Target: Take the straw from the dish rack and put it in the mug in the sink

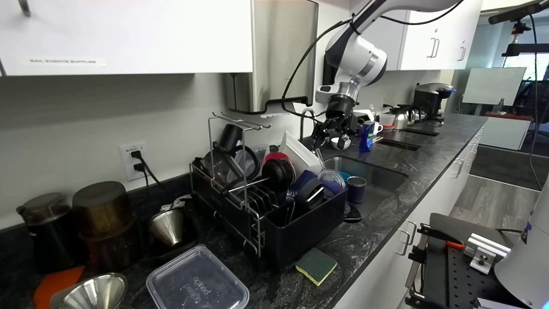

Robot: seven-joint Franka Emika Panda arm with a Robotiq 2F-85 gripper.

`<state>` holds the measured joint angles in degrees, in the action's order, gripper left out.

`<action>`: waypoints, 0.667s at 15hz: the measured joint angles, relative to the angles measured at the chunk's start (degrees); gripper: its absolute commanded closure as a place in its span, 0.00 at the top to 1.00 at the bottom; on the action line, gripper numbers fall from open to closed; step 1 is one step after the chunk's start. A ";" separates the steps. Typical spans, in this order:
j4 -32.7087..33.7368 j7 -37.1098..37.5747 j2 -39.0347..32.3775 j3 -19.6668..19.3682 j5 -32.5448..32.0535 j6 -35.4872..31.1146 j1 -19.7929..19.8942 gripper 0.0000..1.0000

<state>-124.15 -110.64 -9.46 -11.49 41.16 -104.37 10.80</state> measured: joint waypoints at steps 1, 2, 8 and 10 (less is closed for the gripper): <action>-0.05 -0.19 0.00 0.01 -0.01 0.61 0.00 1.00; -0.09 -0.45 0.00 0.01 -0.04 1.42 0.00 1.00; -0.46 -1.21 0.06 0.21 -0.04 3.92 -0.01 1.00; -0.66 -1.21 0.25 0.77 -0.04 4.02 -0.08 1.00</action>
<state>-124.81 -111.85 -9.21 -10.72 41.12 -100.35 10.72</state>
